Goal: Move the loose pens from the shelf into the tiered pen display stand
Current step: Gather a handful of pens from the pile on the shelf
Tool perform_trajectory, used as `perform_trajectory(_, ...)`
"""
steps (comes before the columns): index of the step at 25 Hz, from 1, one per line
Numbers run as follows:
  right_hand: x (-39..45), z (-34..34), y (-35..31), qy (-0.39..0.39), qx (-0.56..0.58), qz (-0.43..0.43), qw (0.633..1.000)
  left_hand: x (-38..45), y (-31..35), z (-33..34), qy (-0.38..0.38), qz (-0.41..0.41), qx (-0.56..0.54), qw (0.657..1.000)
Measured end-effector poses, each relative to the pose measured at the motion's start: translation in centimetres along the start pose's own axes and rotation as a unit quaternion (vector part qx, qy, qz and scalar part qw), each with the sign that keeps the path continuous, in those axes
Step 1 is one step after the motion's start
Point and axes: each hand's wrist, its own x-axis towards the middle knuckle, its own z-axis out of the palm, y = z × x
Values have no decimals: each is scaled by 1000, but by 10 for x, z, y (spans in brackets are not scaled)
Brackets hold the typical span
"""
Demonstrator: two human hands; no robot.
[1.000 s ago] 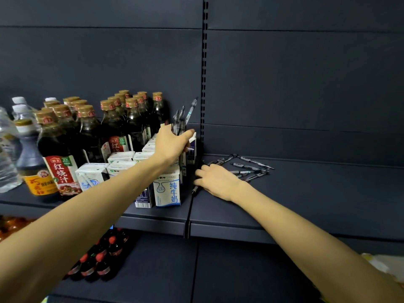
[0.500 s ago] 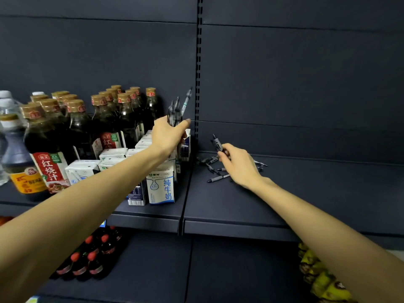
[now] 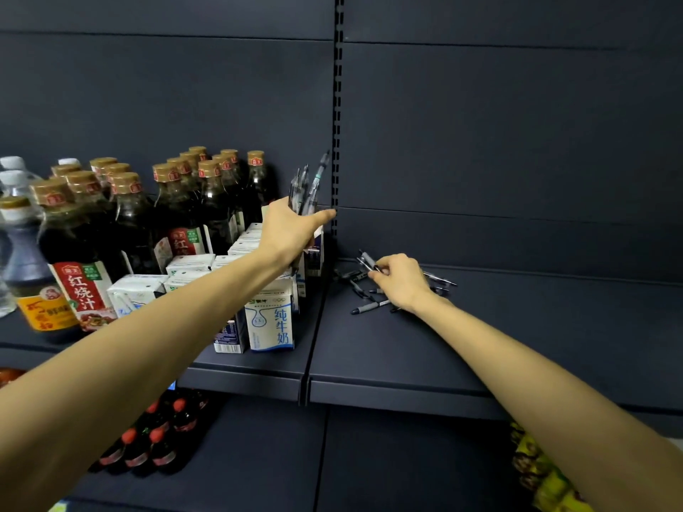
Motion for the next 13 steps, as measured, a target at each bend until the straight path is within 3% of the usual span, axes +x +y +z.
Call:
perform_trajectory(3,1,5,-6,3,195,83,977,-3,-3,0,-14,3,15,1000)
perform_trajectory(5,1,0,-17,14,265,92,960,-5,-3,-4,-12,-6,-22,1000)
perform_trajectory(8,1,-8,-46,72,274,38,958,-9,4,-19,7,-5,-65,998)
perform_trajectory(13,-12,2,-134,139,283,-55,947,-15,6,-71,120,38,-64,990)
